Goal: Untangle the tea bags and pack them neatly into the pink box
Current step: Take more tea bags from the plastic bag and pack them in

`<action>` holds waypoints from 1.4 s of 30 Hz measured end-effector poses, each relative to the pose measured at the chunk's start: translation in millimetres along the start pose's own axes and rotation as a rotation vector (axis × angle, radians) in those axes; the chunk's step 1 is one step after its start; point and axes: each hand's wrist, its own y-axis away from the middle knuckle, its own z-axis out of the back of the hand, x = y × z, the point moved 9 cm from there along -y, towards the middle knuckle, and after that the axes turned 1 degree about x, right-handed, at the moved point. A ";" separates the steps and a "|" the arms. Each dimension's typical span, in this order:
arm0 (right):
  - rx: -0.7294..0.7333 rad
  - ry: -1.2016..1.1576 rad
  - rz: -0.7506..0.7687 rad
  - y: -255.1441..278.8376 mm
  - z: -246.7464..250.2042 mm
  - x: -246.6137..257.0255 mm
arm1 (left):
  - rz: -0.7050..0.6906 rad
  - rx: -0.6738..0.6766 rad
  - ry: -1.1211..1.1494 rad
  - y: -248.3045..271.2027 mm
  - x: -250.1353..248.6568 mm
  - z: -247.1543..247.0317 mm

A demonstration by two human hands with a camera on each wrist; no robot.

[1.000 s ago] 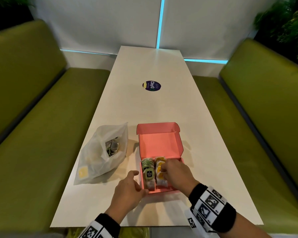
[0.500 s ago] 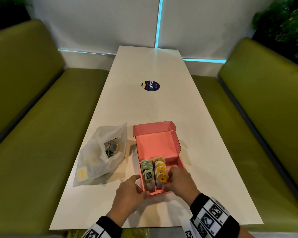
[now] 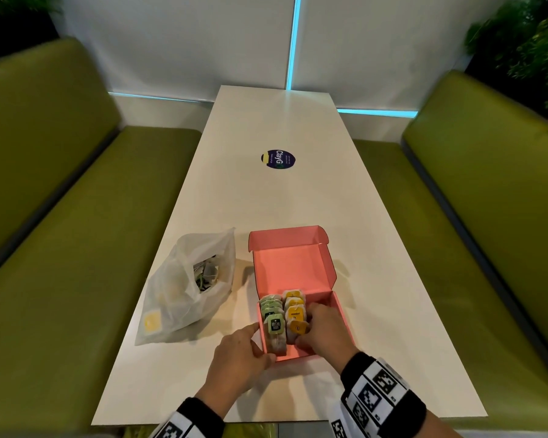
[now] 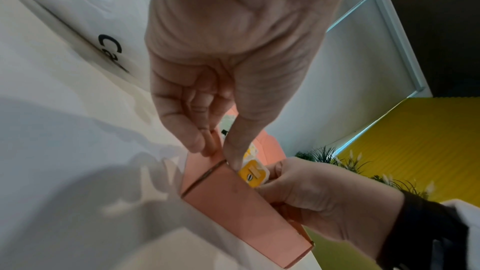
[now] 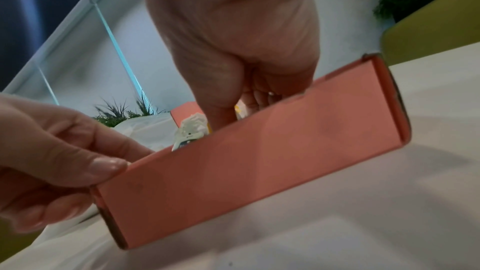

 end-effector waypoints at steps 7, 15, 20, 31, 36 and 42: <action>-0.048 0.096 0.140 19.8 41.1 29.2 | -0.137 -0.520 -0.204 21.1 -3.5 75.4; 0.071 0.031 0.597 7.7 -10.2 183.2 | 0.213 -0.432 -0.315 -16.7 30.7 115.8; 0.117 0.128 0.630 -9.1 -45.7 201.5 | 0.087 -0.673 -0.208 13.1 51.1 141.7; 0.094 0.110 0.460 14.1 -83.7 186.7 | -0.076 -0.563 -0.310 38.3 71.3 127.2; 0.116 0.311 0.338 12.5 -74.1 169.5 | 0.049 -0.540 -0.431 52.6 94.5 132.4; 0.038 0.403 0.547 32.3 -81.8 197.7 | 0.040 -0.333 -0.236 43.0 90.7 119.2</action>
